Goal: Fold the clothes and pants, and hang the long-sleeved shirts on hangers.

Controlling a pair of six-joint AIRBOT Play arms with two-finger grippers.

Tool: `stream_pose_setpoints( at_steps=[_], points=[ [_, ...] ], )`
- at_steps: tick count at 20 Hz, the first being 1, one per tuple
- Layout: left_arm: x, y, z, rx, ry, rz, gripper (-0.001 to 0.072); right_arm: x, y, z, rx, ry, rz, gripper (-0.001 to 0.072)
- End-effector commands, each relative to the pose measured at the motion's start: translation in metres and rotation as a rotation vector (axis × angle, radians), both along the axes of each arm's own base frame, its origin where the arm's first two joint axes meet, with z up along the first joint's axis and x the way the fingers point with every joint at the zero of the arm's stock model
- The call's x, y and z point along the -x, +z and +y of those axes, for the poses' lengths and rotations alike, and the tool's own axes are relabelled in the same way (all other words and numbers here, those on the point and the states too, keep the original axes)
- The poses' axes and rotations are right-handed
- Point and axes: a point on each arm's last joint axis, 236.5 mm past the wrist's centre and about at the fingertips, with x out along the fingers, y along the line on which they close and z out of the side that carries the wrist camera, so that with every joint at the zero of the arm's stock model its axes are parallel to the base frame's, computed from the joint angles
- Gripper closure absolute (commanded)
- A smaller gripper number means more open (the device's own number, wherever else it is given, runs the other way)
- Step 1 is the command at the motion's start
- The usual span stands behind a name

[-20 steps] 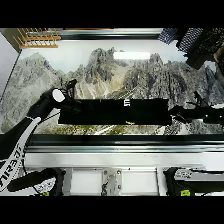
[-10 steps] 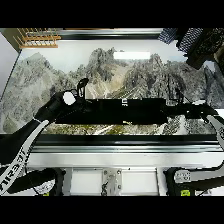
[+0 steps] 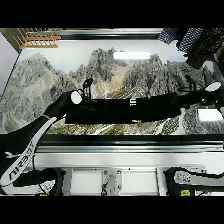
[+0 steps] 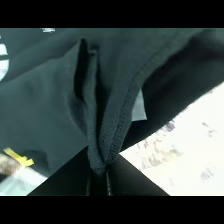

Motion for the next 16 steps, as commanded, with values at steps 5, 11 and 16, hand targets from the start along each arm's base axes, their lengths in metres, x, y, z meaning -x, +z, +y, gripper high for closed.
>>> stream_pose_setpoints(
  at_steps=[5, 11, 16],
  points=[
    [-0.023, -0.030, -0.099, 0.011, -0.162, 0.005, 0.0703, 0.003, 0.125, 0.034, 0.101, 0.145, -0.029, 0.0698],
    [-0.010, -0.061, -0.152, -0.006, -0.301, 0.078, 0.0703, -0.005, 0.179, 0.102, 0.118, 0.285, -0.175, 0.0698],
    [-0.015, -0.060, -0.169, 0.003, -0.335, 0.073, 0.0702, 0.000, 0.188, 0.131, 0.114, 0.353, -0.205, 0.0698]
  ],
)
